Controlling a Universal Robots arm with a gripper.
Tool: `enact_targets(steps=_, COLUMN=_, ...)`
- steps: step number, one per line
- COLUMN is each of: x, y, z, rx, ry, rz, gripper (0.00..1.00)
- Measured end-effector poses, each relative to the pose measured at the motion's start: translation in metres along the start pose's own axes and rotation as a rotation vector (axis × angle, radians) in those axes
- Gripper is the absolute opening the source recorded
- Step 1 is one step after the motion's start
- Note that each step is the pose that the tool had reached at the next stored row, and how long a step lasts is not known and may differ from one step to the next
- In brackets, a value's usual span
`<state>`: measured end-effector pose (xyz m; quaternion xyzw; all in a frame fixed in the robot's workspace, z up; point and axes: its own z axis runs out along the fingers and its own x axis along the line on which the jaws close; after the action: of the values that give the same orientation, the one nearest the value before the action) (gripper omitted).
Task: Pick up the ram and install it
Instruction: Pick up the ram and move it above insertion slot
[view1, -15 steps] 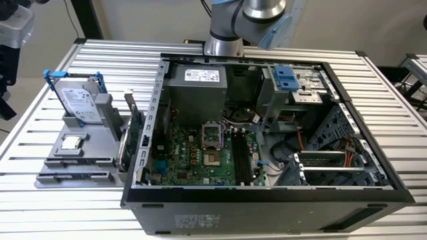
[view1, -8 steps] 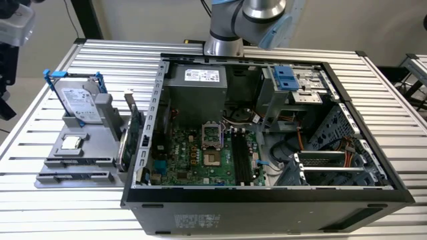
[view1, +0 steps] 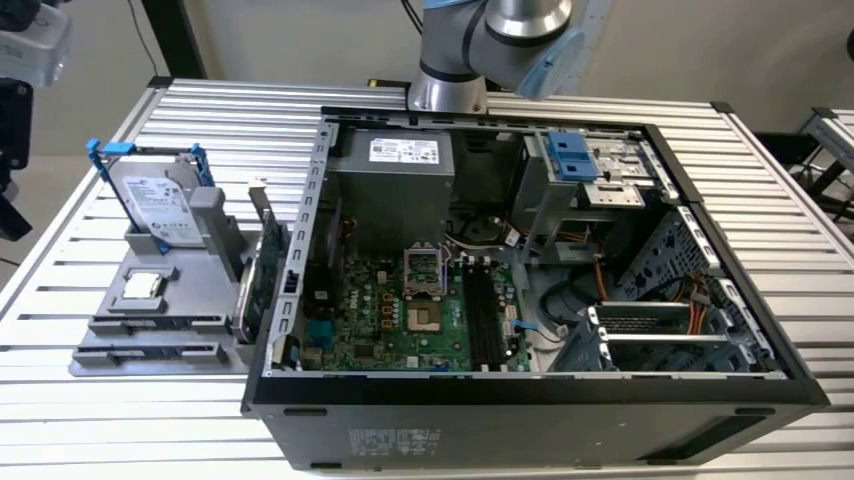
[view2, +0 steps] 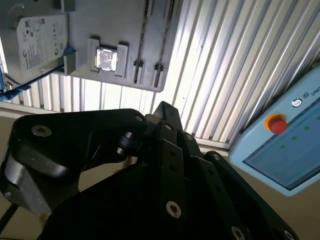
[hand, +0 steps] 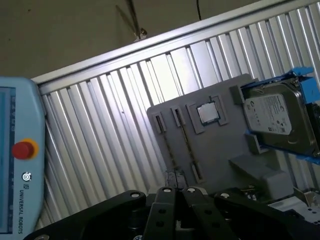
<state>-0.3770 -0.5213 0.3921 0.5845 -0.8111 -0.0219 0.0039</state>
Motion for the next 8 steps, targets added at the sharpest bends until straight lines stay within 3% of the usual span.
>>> enact_targets(steps=8, x=-0.0001, y=-0.0002, z=0.0002, rx=-0.002, ry=0.0034, rz=-0.102, gripper=0.0)
